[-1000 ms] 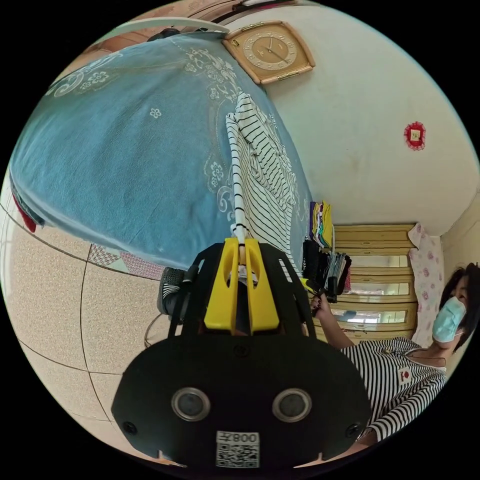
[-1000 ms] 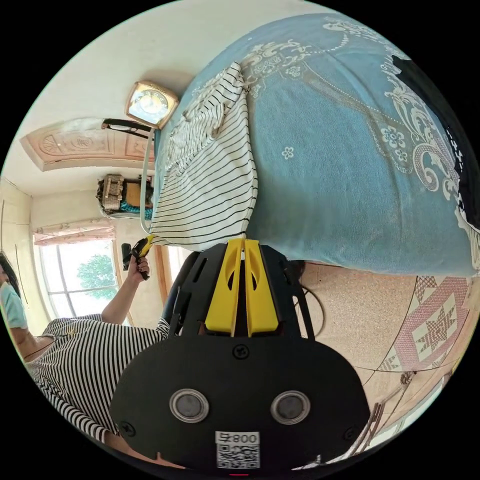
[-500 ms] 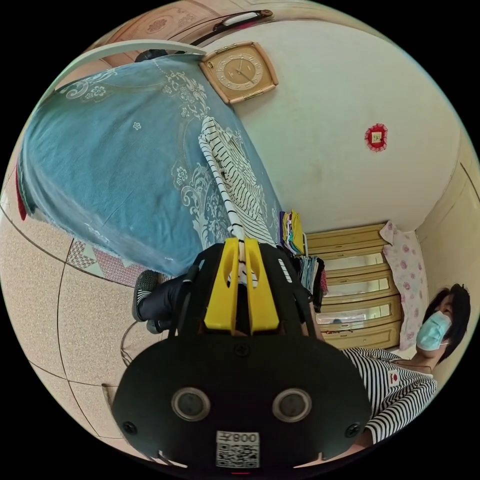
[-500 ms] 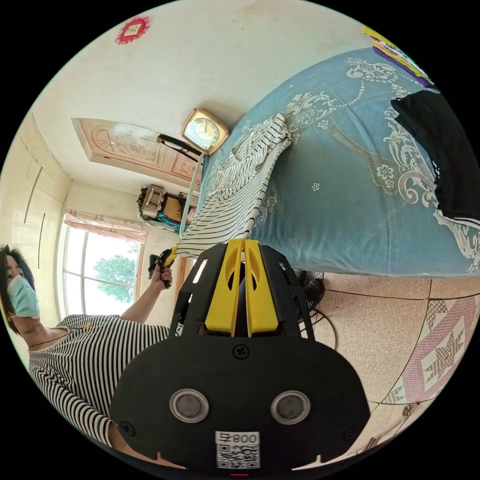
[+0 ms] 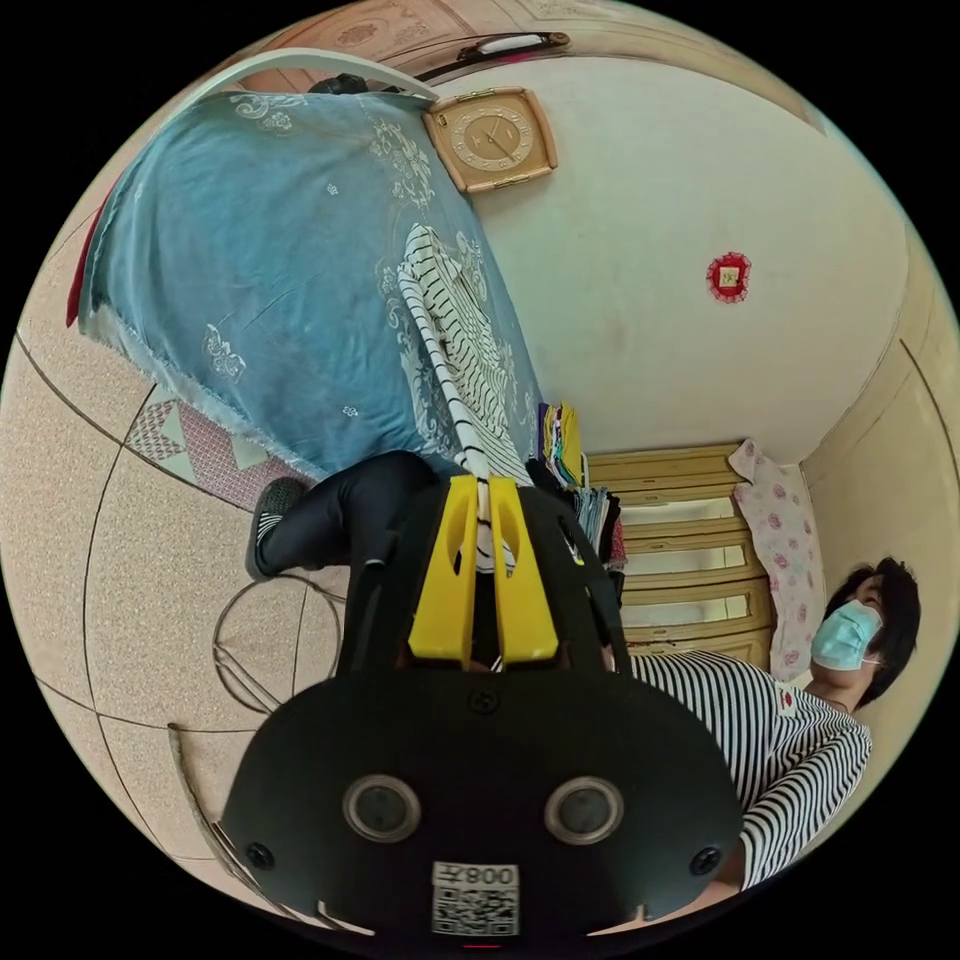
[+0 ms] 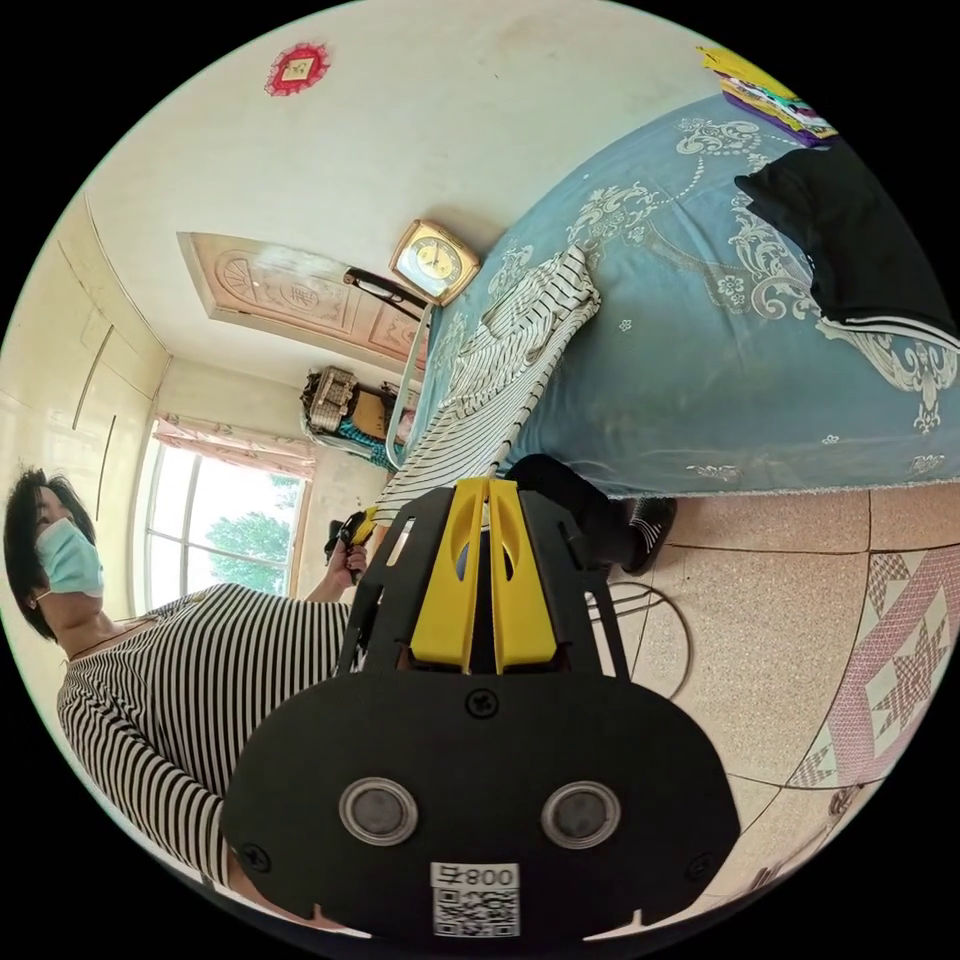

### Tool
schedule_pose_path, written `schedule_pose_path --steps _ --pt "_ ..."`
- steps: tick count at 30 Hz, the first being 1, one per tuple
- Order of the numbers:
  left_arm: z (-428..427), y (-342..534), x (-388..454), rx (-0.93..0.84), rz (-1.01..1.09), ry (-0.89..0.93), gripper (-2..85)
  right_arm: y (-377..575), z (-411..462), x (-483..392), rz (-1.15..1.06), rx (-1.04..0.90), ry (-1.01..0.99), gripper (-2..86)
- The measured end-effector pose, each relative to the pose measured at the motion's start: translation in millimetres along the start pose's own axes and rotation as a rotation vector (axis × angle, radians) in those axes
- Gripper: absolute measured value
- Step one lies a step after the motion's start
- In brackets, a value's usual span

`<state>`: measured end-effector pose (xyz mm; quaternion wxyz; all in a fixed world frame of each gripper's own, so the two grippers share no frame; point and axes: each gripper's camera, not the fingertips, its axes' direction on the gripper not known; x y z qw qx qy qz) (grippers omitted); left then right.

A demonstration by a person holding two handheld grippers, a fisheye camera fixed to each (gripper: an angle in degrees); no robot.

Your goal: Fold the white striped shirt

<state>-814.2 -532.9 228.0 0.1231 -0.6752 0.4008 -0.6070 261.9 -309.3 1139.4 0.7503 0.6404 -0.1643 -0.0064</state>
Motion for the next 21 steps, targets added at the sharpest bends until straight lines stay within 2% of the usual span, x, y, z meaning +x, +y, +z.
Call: schedule_pose_path --steps 10,21 --pt "15 -47 17 -0.007 0.006 0.020 2.1 -45 2 11 -0.015 0.004 -0.040 0.3" --pt "43 -176 45 0.052 0.006 0.053 2.1 -191 13 29 -0.037 0.083 -0.055 0.3"
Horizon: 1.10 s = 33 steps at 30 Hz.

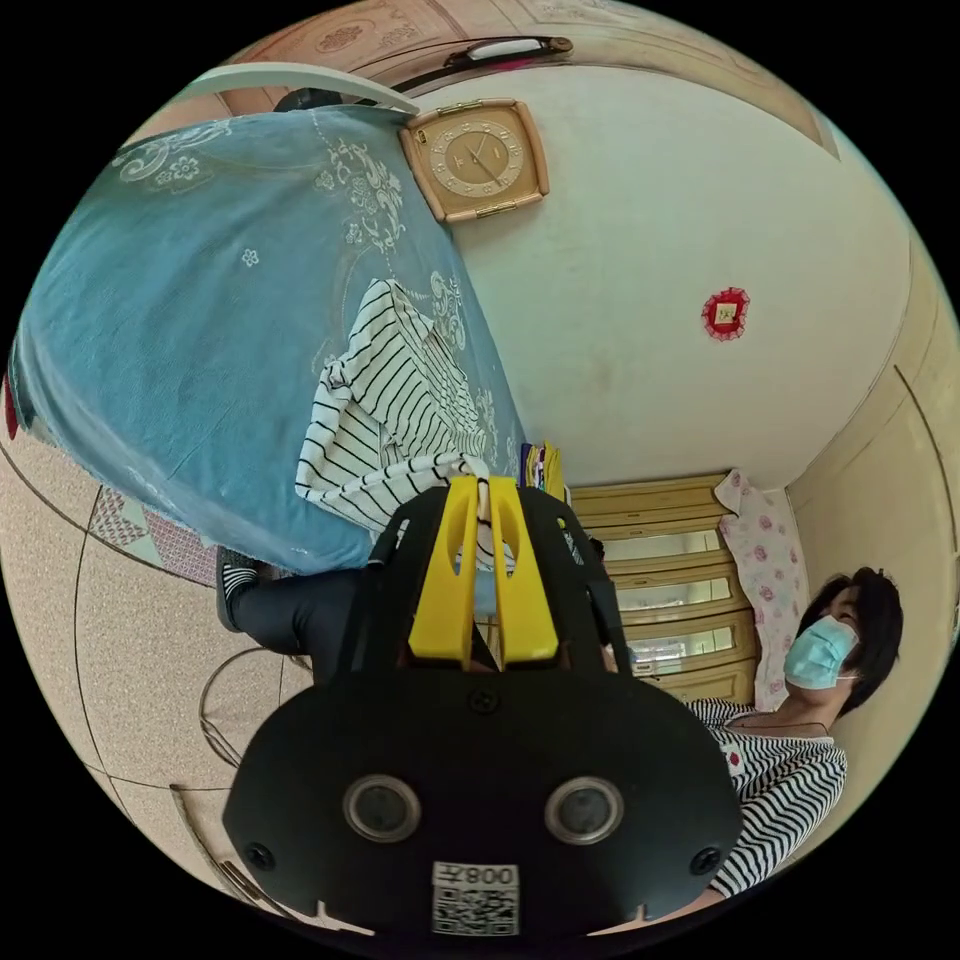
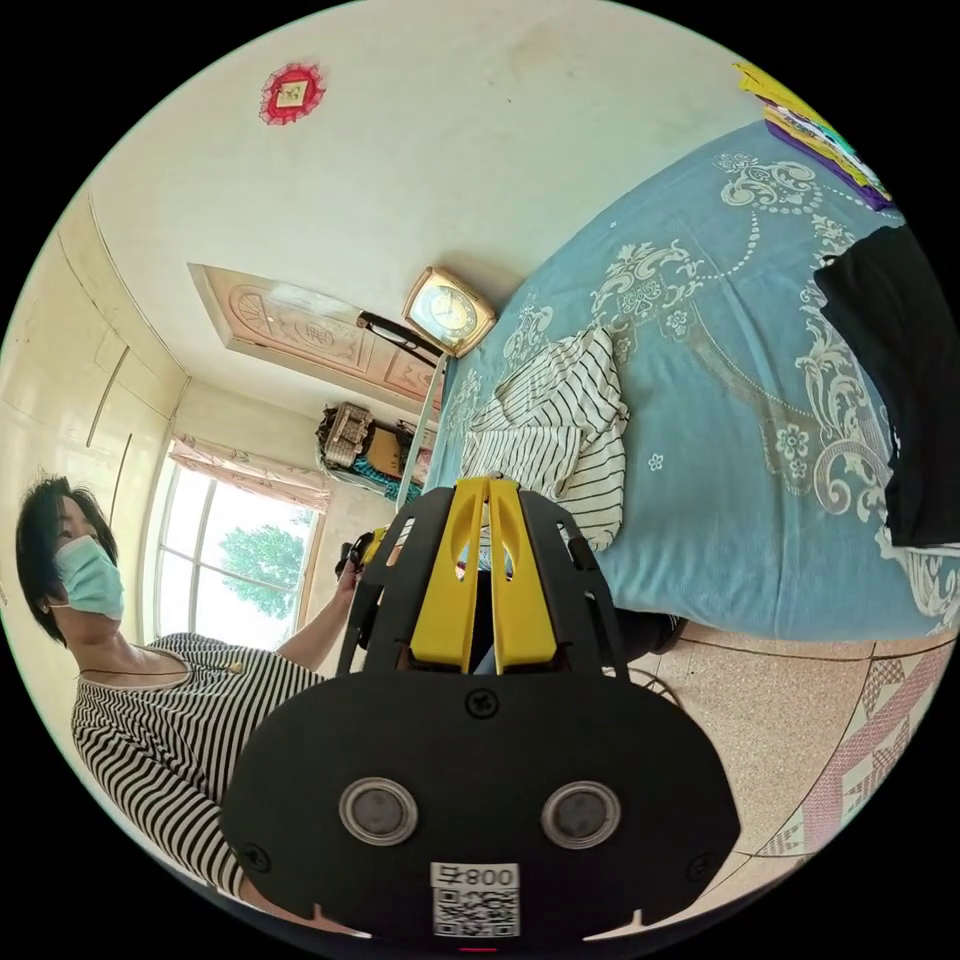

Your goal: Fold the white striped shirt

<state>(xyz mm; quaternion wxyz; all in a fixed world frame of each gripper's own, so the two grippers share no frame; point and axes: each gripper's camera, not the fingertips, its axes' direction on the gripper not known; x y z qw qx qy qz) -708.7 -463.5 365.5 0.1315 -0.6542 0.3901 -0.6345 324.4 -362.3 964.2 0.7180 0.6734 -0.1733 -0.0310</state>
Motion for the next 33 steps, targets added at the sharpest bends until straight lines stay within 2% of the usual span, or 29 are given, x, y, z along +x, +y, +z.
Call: schedule_pose_path --steps 16,21,27,31,33 --pt "118 -243 11 -0.009 0.001 -0.059 3.1 -248 112 68 0.003 -0.063 0.079 0.4" --pt "158 -293 -15 0.009 -0.087 -0.086 6.7 -319 180 124 0.133 -0.137 0.114 0.6" --pt "170 -314 -15 0.098 -0.072 -0.043 10.1 -330 200 141 0.173 -0.058 0.179 0.8" --pt "197 -312 17 -0.016 0.060 -0.125 10.1 -322 189 140 0.193 0.054 0.205 0.8" --pt "216 -310 32 -0.069 0.109 -0.125 9.9 -320 197 125 0.133 0.064 0.172 0.7"
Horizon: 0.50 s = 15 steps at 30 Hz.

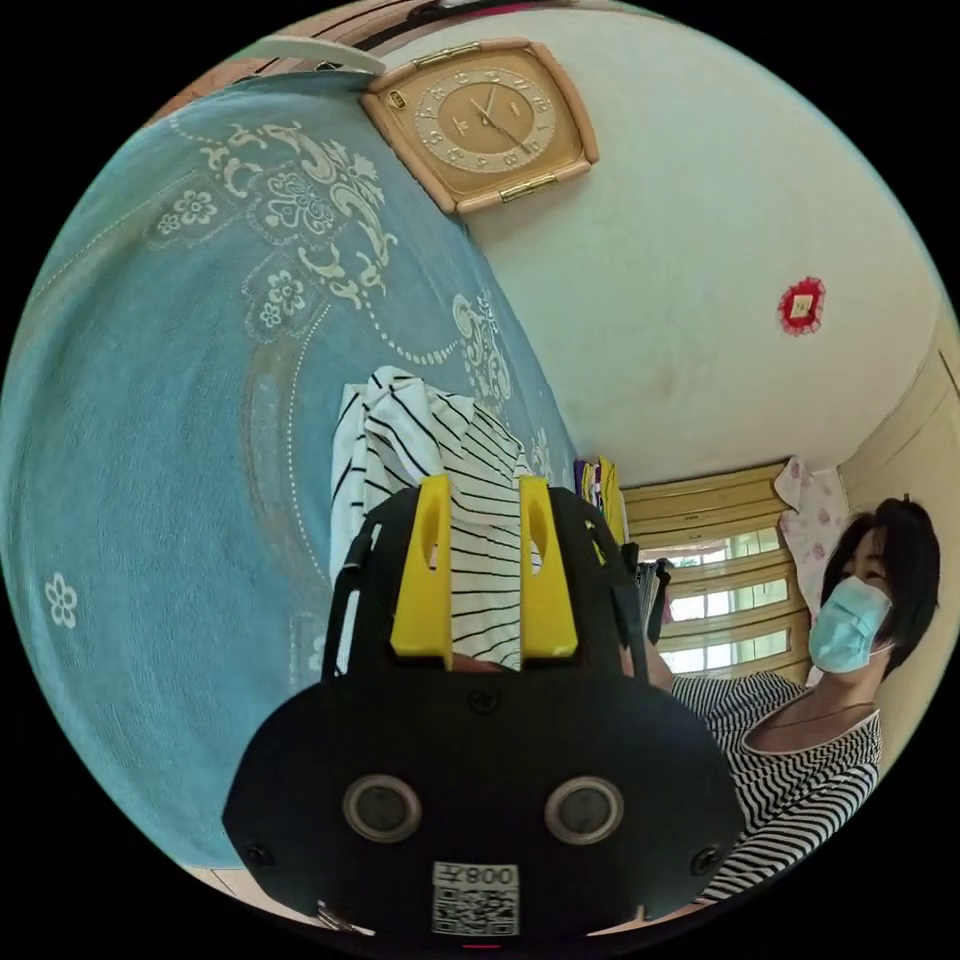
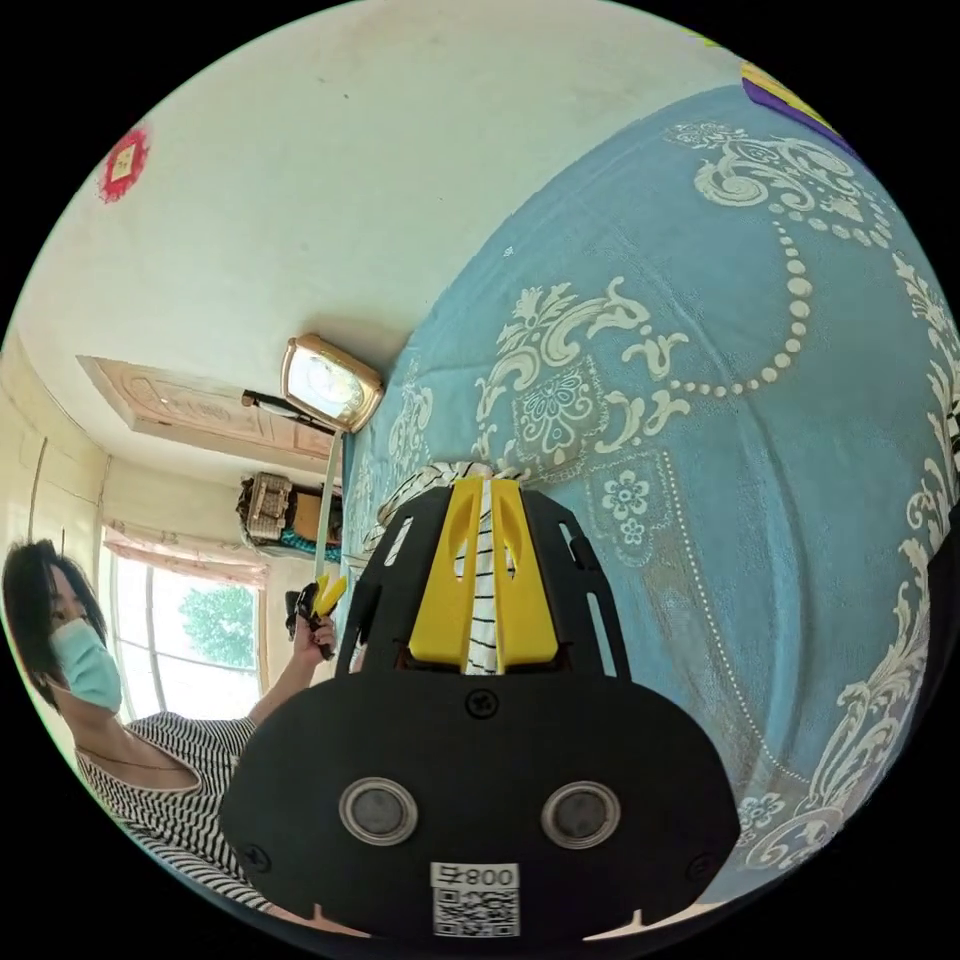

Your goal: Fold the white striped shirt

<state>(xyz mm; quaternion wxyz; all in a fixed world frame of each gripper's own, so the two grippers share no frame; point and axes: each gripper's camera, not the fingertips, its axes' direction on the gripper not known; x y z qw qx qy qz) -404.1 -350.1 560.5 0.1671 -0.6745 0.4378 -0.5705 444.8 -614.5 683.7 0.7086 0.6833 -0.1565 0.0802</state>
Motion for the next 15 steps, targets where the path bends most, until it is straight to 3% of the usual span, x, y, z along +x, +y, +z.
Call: schedule_pose_path --steps 3,8,15 --pt "37 -5 17 -0.103 0.040 0.018 9.2 5 44 -44 -0.155 -0.174 0.003 0.4" --pt "102 -28 30 -0.284 0.069 -0.130 4.8 21 154 -115 -0.423 -0.515 0.138 0.1" --pt "135 -88 74 -0.189 0.202 -0.283 1.2 9 252 -187 -0.718 -0.567 0.486 0.0"
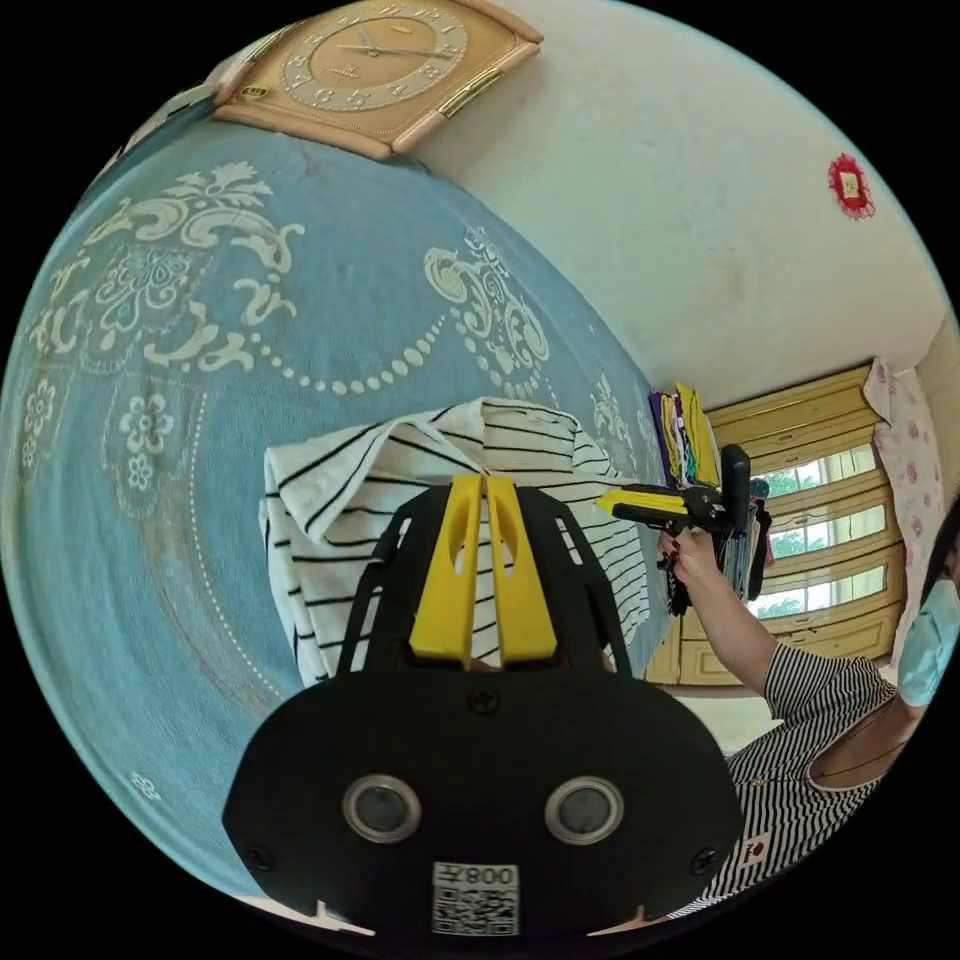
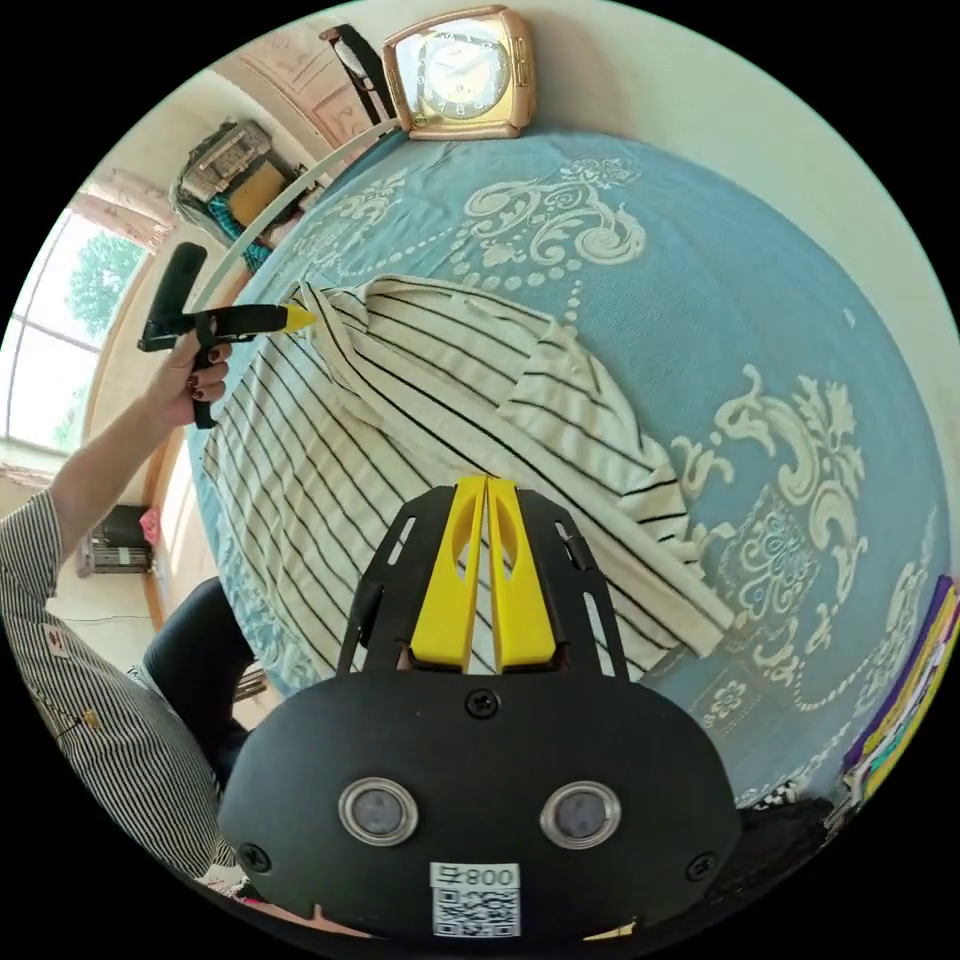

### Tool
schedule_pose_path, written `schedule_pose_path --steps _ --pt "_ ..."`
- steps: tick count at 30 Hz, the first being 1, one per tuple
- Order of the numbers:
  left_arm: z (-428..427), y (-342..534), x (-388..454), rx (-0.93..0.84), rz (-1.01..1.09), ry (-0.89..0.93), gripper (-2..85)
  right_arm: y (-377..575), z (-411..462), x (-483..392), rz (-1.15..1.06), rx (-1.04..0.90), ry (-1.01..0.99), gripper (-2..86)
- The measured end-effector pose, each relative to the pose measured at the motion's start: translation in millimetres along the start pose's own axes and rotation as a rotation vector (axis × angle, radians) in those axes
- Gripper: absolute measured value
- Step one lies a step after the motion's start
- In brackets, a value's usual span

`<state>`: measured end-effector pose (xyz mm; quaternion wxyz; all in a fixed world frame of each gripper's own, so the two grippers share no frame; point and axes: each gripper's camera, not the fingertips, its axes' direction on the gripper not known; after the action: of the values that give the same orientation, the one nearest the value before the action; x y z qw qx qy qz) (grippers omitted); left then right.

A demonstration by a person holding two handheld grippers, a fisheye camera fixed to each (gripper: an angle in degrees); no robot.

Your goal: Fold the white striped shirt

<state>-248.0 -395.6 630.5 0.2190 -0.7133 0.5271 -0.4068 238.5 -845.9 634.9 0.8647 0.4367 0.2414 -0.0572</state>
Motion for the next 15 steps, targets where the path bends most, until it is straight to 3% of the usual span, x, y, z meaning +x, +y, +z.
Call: schedule_pose_path --steps 3,7,11,15 --pt "-9 -26 17 0.090 0.037 -0.033 0.6 -33 -19 3 0.009 0.052 0.199 0.0" --pt "-8 -25 50 0.152 0.132 -0.023 0.3 -44 -49 -2 0.005 0.157 0.202 0.0" --pt "42 -3 74 -0.073 0.238 0.002 0.2 -21 -26 -38 -0.149 0.109 -0.008 0.0" --pt "73 -10 87 -0.169 0.260 -0.145 0.2 -21 26 -55 -0.233 -0.093 0.119 0.0"
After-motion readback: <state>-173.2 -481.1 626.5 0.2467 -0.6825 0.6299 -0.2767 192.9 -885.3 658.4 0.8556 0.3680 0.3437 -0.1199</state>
